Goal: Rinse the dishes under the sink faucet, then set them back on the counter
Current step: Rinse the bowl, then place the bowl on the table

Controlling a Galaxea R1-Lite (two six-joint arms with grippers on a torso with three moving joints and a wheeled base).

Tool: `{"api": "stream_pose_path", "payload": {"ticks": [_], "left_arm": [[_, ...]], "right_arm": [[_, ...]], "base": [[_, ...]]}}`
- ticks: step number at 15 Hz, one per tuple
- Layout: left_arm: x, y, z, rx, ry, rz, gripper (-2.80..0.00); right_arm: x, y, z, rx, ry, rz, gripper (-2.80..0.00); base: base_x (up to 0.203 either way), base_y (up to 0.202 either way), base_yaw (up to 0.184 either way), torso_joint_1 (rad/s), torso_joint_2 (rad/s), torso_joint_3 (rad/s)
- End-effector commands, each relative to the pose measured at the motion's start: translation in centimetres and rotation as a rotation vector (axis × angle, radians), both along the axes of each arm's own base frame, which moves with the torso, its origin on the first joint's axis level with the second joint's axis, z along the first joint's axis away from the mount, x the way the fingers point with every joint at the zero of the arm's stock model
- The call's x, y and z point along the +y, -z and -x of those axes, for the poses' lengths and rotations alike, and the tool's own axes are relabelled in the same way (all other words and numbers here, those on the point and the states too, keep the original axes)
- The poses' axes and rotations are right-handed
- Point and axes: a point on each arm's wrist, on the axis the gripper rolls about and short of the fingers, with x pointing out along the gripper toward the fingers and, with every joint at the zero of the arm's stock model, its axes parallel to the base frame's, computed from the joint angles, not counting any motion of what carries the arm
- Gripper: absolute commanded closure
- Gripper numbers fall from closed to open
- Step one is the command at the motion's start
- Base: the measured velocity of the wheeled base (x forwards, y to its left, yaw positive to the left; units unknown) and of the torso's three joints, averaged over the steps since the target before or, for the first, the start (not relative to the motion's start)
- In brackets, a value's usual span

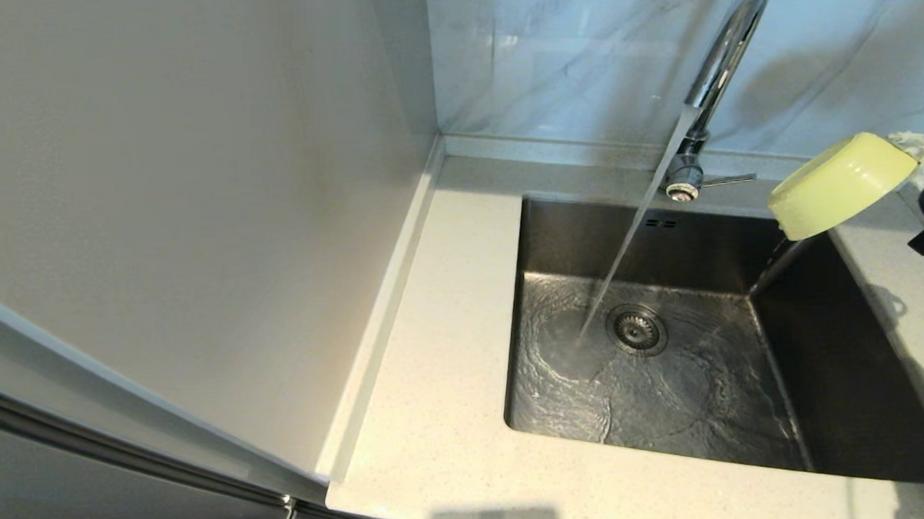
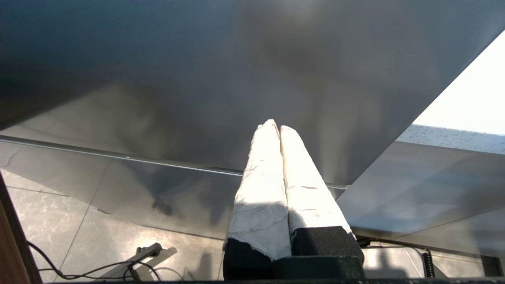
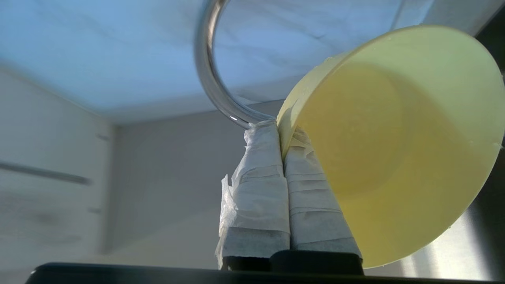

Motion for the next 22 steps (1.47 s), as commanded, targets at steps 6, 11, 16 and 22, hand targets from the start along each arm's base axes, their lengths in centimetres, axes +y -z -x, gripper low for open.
{"api": "stream_pose_path", "payload": {"ticks": [6, 11, 16, 22], "left_arm": [[0.0, 0.0, 0.0, 0.0, 0.0, 0.0, 0.0], [0.0, 0.0, 0.0, 0.0, 0.0, 0.0, 0.0], [0.0, 0.0, 0.0, 0.0, 0.0, 0.0, 0.0], [0.0, 0.0, 0.0, 0.0, 0.0, 0.0, 0.0]], "right_arm": [[-0.2, 0.6, -0.2, 0.03, -0.065, -0.076, 0.0], [1.6, -1.2, 0.8, -0.13, -0.147, 0.279, 0.0], [-2.5, -6.9, 1.7, -0.041, -0.046, 0.395, 0.0], [-2.8, -7.0, 1.8, 0.251, 0.132, 0.777, 0.0]], "base": [[0.0, 0.0, 0.0, 0.0, 0.0, 0.0], [0.0, 0.0, 0.0, 0.0, 0.0, 0.0], [0.0, 0.0, 0.0, 0.0, 0.0, 0.0], [0.0, 0.0, 0.0, 0.0, 0.0, 0.0]]}}
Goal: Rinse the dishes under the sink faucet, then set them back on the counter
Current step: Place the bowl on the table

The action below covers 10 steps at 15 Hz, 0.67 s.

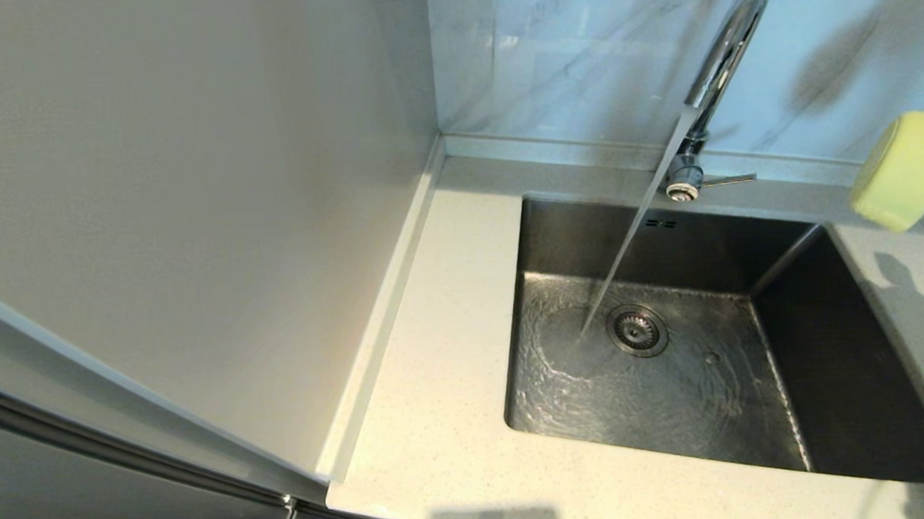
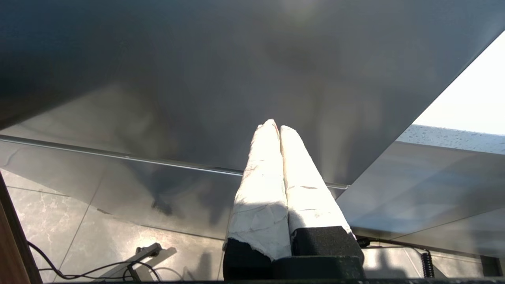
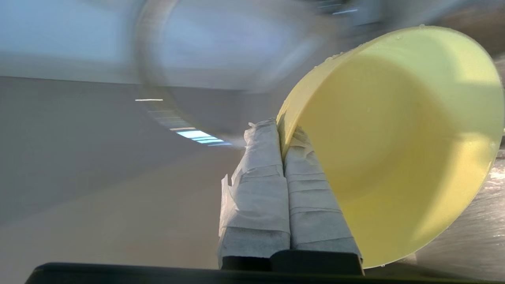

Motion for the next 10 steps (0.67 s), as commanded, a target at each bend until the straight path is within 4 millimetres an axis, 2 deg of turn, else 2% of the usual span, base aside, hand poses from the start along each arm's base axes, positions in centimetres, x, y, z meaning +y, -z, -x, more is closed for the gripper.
{"api": "stream_pose_path", "payload": {"ticks": [1, 2, 4, 7, 10], "left_arm": [[0.0, 0.0, 0.0, 0.0, 0.0, 0.0, 0.0], [0.0, 0.0, 0.0, 0.0, 0.0, 0.0, 0.0], [0.0, 0.0, 0.0, 0.0, 0.0, 0.0, 0.0], [0.0, 0.0, 0.0, 0.0, 0.0, 0.0, 0.0], [0.0, 0.0, 0.0, 0.0, 0.0, 0.0, 0.0]], "right_arm": [[0.9, 2.0, -0.3, 0.126, 0.077, 0.38, 0.0], [1.5, 2.8, -0.8, 0.218, 0.158, 0.567, 0.0], [2.5, 4.5, -3.1, 0.369, 0.171, 0.824, 0.0], [1.5, 5.5, -5.6, 0.426, 0.142, 1.072, 0.0], [0.6, 5.1, -7.5, 0.405, 0.157, 1.166, 0.0]], "base": [[0.0, 0.0, 0.0, 0.0, 0.0, 0.0], [0.0, 0.0, 0.0, 0.0, 0.0, 0.0], [0.0, 0.0, 0.0, 0.0, 0.0, 0.0], [0.0, 0.0, 0.0, 0.0, 0.0, 0.0], [0.0, 0.0, 0.0, 0.0, 0.0, 0.0]]}}
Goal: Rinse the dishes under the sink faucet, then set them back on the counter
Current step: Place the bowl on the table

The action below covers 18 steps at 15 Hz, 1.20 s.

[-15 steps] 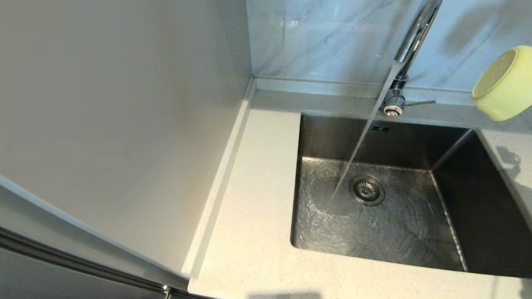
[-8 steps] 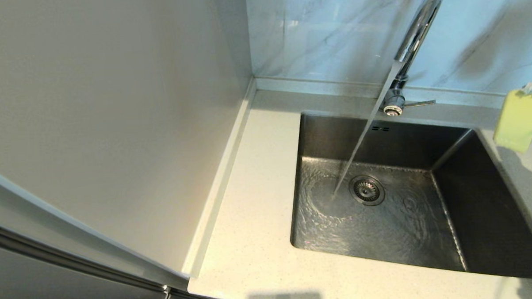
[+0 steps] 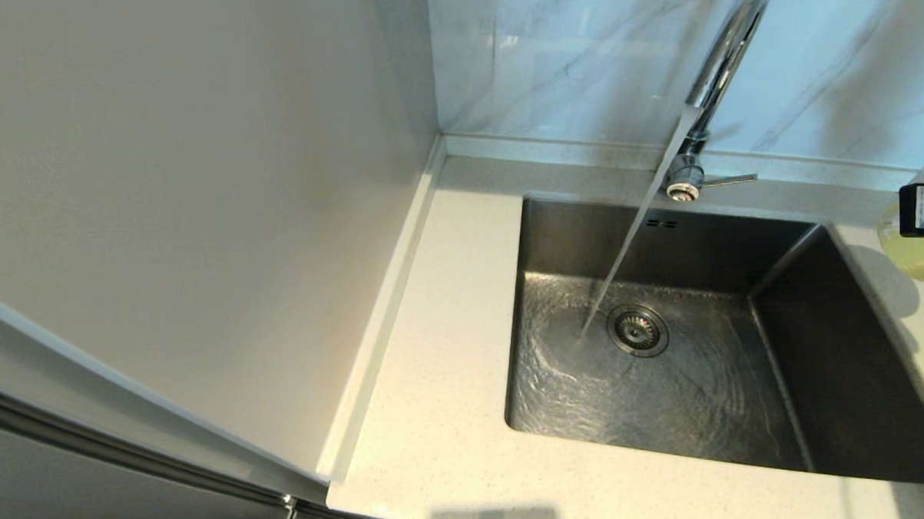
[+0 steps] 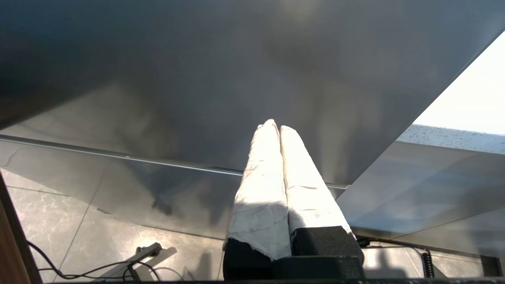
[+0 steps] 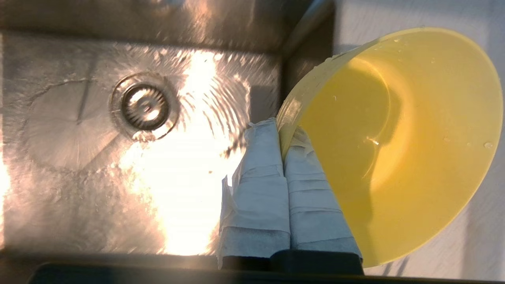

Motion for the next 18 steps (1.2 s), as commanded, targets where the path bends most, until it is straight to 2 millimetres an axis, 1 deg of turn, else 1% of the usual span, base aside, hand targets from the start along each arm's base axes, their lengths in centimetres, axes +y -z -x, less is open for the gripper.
{"api": "stream_pose_path", "payload": {"ticks": [1, 4, 5, 6, 8, 10, 13, 18], "left_arm": [[0.0, 0.0, 0.0, 0.0, 0.0, 0.0, 0.0], [0.0, 0.0, 0.0, 0.0, 0.0, 0.0, 0.0], [0.0, 0.0, 0.0, 0.0, 0.0, 0.0, 0.0], [0.0, 0.0, 0.0, 0.0, 0.0, 0.0, 0.0], [0.0, 0.0, 0.0, 0.0, 0.0, 0.0, 0.0], [0.0, 0.0, 0.0, 0.0, 0.0, 0.0, 0.0], [0.0, 0.0, 0.0, 0.0, 0.0, 0.0, 0.0], [0.0, 0.0, 0.0, 0.0, 0.0, 0.0, 0.0]], "right_arm": [[-0.9, 0.9, -2.0, 0.025, -0.004, 0.024, 0.0], [-2.8, 1.8, -4.9, 0.057, 0.017, 0.131, 0.0], [-3.4, 2.0, -5.6, 0.062, 0.031, 0.149, 0.0], [-3.9, 2.2, -5.9, 0.069, 0.043, 0.157, 0.0], [-4.9, 3.2, -6.3, 0.097, 0.056, 0.159, 0.0], [-7.0, 4.6, -6.3, 0.141, 0.08, 0.174, 0.0], [-8.7, 5.2, -6.2, 0.158, 0.112, 0.174, 0.0], [-9.1, 5.6, -6.4, 0.158, 0.117, 0.176, 0.0]], "base": [[0.0, 0.0, 0.0, 0.0, 0.0, 0.0], [0.0, 0.0, 0.0, 0.0, 0.0, 0.0], [0.0, 0.0, 0.0, 0.0, 0.0, 0.0], [0.0, 0.0, 0.0, 0.0, 0.0, 0.0], [0.0, 0.0, 0.0, 0.0, 0.0, 0.0], [0.0, 0.0, 0.0, 0.0, 0.0, 0.0], [0.0, 0.0, 0.0, 0.0, 0.0, 0.0], [0.0, 0.0, 0.0, 0.0, 0.0, 0.0]]}}
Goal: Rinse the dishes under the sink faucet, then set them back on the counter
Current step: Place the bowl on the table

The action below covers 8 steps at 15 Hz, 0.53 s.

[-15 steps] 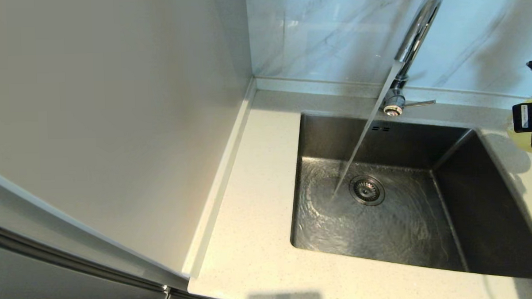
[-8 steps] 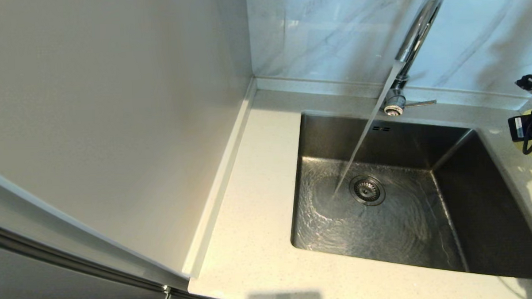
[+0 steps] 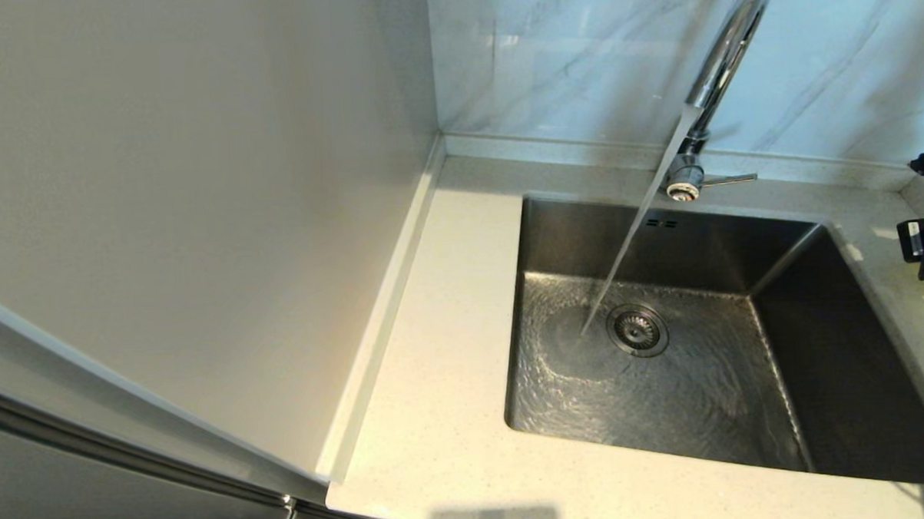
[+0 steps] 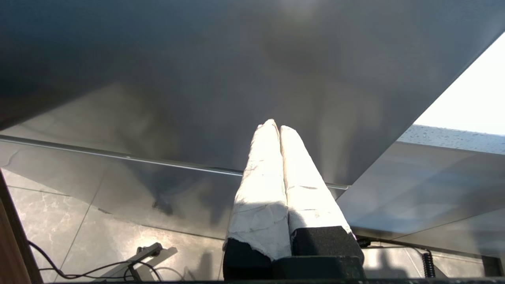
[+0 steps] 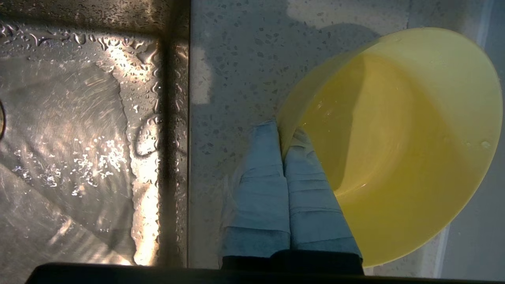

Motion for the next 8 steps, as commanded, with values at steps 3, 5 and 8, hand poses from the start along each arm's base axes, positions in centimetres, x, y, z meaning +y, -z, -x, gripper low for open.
{"api": "stream_pose_path", "payload": {"ticks": [3, 5, 8], "left_arm": [[0.0, 0.0, 0.0, 0.0, 0.0, 0.0, 0.0], [0.0, 0.0, 0.0, 0.0, 0.0, 0.0, 0.0], [0.0, 0.0, 0.0, 0.0, 0.0, 0.0, 0.0]], "right_arm": [[-0.3, 1.2, -0.5, 0.028, -0.001, -0.016, 0.0], [-0.3, 1.4, -0.7, 0.026, -0.002, -0.015, 0.0], [-0.9, 2.1, -1.6, -0.009, 0.031, 0.028, 0.0]], "base": [[0.0, 0.0, 0.0, 0.0, 0.0, 0.0], [0.0, 0.0, 0.0, 0.0, 0.0, 0.0], [0.0, 0.0, 0.0, 0.0, 0.0, 0.0]]}}
